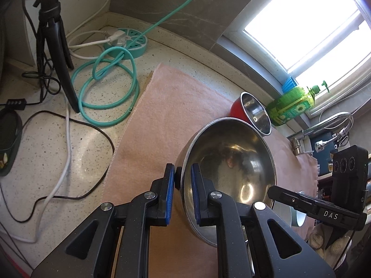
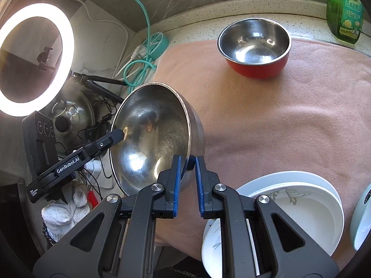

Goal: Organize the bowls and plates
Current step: 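Lift the large steel bowl and carry it beside the plate stack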

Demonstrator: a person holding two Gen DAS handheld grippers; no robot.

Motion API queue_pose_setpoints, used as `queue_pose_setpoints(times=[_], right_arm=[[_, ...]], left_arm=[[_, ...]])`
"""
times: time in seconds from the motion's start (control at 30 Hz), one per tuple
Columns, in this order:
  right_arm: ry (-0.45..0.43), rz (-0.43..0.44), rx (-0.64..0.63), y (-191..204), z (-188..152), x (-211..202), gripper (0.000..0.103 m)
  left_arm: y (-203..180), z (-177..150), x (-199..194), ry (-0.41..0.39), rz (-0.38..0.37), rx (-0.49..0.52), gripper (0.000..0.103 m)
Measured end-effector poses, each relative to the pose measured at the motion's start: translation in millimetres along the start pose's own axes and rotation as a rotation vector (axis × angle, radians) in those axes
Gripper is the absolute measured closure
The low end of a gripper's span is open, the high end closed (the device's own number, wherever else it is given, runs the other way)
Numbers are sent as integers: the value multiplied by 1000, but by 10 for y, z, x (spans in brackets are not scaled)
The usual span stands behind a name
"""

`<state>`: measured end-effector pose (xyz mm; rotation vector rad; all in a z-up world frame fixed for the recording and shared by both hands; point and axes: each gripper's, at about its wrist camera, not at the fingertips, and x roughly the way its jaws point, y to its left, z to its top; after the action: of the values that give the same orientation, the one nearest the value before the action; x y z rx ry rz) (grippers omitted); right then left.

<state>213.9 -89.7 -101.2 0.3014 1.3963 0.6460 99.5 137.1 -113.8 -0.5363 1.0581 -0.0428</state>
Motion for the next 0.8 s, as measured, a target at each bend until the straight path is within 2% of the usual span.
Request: queue_pose_setpoints(times=[0.5,0.8], right_arm=[[85,21,-29,22,-514,62,90],[124,25,-33,42,-670,161,90]], left_arm=[[84,-523,-236,6,16,-47,91],[138,-683,-278,19,18,-68,91]])
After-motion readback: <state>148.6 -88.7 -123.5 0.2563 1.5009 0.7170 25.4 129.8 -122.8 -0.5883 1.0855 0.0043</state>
